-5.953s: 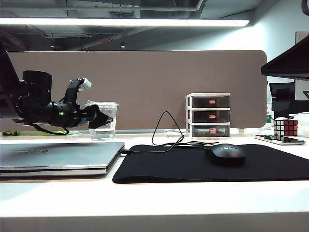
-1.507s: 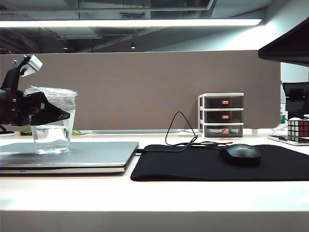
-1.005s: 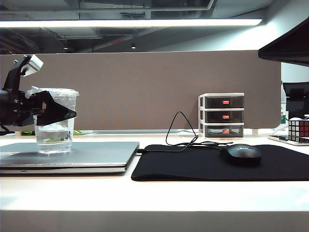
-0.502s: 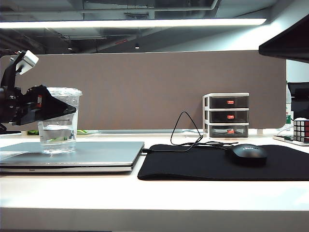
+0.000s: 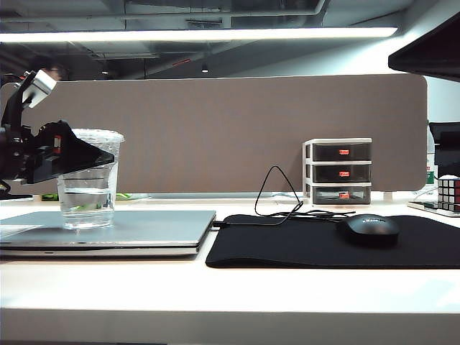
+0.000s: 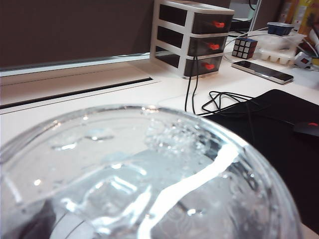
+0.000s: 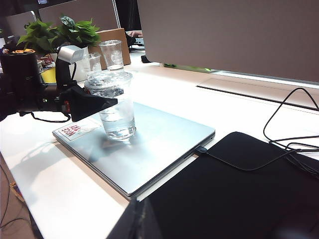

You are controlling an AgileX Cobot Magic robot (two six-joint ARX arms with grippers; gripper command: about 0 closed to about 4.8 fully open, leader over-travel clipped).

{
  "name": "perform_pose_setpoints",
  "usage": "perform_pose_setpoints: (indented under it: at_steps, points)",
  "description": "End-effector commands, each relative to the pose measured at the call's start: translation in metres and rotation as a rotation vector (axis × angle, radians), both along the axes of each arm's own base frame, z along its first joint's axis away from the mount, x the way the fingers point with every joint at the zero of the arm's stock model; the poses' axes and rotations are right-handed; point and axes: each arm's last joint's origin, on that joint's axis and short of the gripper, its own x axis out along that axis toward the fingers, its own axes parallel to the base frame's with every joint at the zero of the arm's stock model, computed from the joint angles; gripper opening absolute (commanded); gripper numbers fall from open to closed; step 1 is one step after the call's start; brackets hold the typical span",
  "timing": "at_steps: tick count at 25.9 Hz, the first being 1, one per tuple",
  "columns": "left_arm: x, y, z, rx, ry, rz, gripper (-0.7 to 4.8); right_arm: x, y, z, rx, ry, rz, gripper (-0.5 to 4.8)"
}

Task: Pick up the coffee cup and place it over the laptop.

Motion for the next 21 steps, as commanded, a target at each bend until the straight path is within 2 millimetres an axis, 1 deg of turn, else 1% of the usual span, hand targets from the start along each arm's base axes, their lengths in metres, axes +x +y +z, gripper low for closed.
perform_pose_setpoints:
  at_steps: [1, 5, 6, 8, 12, 14, 17, 19, 20, 21]
  points:
    - [0.0, 0.0, 0.005, 0.031, -0.063, -0.007, 4.79, 0.0, 0.0, 0.002, 0.004, -0.002, 0.011, -0.05]
    - [0.0, -0.001, 0.001, 0.104, -0.091, 0.003, 4.79, 0.0, 0.001, 0.002, -0.014, -0.015, 0.025, -0.05]
    - [0.0, -0.005, 0.001, 0.157, -0.145, -0.02, 4.79, 0.0, 0.001, 0.002, -0.017, -0.018, 0.025, -0.05]
    - [0.0, -0.01, 0.001, 0.197, -0.185, -0.033, 4.79, -0.001, 0.001, 0.002, -0.025, -0.026, 0.046, -0.05]
    - [-0.005, -0.01, -0.004, 0.157, -0.123, -0.031, 4.79, -0.001, 0.001, 0.001, -0.035, -0.025, 0.056, -0.05]
    - [-0.008, -0.006, -0.006, 0.15, -0.116, -0.019, 4.79, -0.001, 0.002, 0.001, -0.035, -0.024, 0.072, -0.05]
    - [-0.009, 0.002, 0.0, 0.099, -0.138, 0.005, 4.79, -0.001, 0.002, 0.001, -0.035, -0.024, 0.073, -0.05]
    - [-0.014, 0.008, 0.006, 0.06, -0.191, 0.023, 4.79, -0.001, 0.001, 0.0, -0.036, -0.021, 0.073, -0.05]
    - [-0.018, 0.011, 0.007, 0.053, -0.217, 0.035, 4.79, -0.002, 0.001, 0.001, -0.036, -0.024, 0.073, -0.05]
    - [-0.021, 0.013, 0.004, 0.051, -0.205, 0.04, 4.79, -0.002, 0.001, 0.001, -0.035, -0.026, 0.08, -0.05]
